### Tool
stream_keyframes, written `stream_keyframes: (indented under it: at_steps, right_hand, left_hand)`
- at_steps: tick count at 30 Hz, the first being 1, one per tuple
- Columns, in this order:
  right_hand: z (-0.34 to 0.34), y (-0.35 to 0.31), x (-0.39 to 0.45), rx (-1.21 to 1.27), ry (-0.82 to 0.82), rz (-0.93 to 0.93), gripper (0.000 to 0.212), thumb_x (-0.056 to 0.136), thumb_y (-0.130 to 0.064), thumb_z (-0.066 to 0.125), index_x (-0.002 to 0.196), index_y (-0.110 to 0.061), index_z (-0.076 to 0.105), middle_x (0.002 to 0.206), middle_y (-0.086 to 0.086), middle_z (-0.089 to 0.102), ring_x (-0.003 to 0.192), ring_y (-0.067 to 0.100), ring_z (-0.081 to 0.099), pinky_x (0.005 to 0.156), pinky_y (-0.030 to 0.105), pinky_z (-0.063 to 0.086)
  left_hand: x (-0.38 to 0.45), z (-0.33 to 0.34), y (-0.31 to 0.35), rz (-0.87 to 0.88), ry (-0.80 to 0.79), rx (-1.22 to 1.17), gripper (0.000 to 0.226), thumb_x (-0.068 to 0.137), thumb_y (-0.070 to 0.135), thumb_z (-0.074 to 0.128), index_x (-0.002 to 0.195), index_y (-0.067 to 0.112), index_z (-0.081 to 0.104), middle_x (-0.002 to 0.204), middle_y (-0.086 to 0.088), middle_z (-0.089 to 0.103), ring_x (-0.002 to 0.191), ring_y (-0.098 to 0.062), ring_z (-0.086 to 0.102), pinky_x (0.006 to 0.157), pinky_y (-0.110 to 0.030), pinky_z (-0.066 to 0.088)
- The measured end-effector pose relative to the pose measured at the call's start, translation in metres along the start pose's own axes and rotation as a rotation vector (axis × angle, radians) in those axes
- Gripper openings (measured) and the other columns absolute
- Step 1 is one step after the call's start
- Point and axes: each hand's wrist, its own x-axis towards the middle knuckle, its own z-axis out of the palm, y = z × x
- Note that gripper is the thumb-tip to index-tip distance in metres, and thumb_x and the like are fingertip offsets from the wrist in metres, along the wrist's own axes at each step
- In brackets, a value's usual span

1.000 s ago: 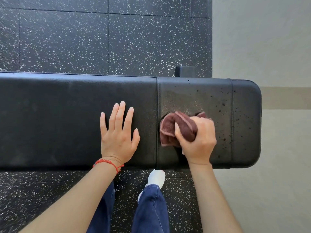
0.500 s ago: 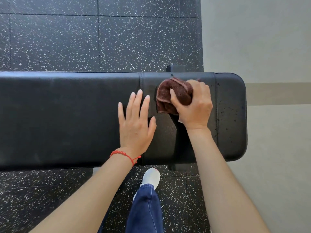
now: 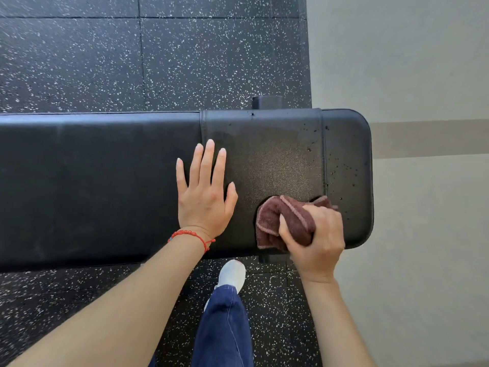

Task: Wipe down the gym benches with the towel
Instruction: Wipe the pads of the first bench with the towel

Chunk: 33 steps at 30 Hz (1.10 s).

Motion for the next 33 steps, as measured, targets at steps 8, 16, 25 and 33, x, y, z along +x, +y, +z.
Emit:
stream_keyframes:
  at_steps: [8, 16, 25, 33]
  right_hand:
    - [0.025, 0.016, 0.090, -0.043, 0.095, 0.017, 0.038, 0.083, -0.036, 0.066, 0.087, 0.003, 0.063, 0.075, 0.018, 0.059, 0.068, 0.032, 0.055, 0.068, 0.032, 0.042]
    - [0.033, 0.029, 0.157, -0.035, 0.091, 0.057, 0.041, 0.079, -0.037, 0.067, 0.091, 0.002, 0.063, 0.082, 0.020, 0.063, 0.077, 0.035, 0.060, 0.072, 0.030, 0.039]
    - [0.009, 0.038, 0.114, -0.034, 0.090, 0.077, 0.037, 0.077, -0.035, 0.067, 0.091, -0.001, 0.063, 0.081, 0.018, 0.063, 0.074, 0.034, 0.060, 0.071, 0.030, 0.040]
    - [-0.019, 0.041, 0.037, -0.035, 0.156, 0.099, 0.029, 0.077, -0.036, 0.067, 0.093, -0.015, 0.053, 0.079, 0.014, 0.063, 0.076, 0.020, 0.050, 0.071, 0.025, 0.041]
  left_hand:
    - [0.001, 0.000, 0.000, -0.003, 0.019, 0.008, 0.056, 0.089, 0.032, 0.034, 0.139, 0.006, 0.039, 0.147, -0.017, 0.033, 0.137, -0.033, 0.026, 0.110, -0.056, 0.014]
    - [0.001, 0.002, 0.000, 0.003, 0.035, 0.010, 0.057, 0.089, 0.033, 0.034, 0.138, 0.006, 0.039, 0.147, -0.017, 0.034, 0.136, -0.033, 0.027, 0.110, -0.056, 0.015]
    - [-0.001, 0.003, -0.002, 0.019, 0.066, -0.020, 0.055, 0.088, 0.032, 0.035, 0.137, 0.006, 0.040, 0.146, -0.017, 0.035, 0.136, -0.033, 0.028, 0.110, -0.056, 0.015]
    - [-0.004, 0.002, -0.002, 0.033, 0.094, -0.103, 0.053, 0.088, 0.029, 0.037, 0.134, 0.004, 0.044, 0.145, -0.018, 0.036, 0.135, -0.034, 0.030, 0.109, -0.057, 0.011]
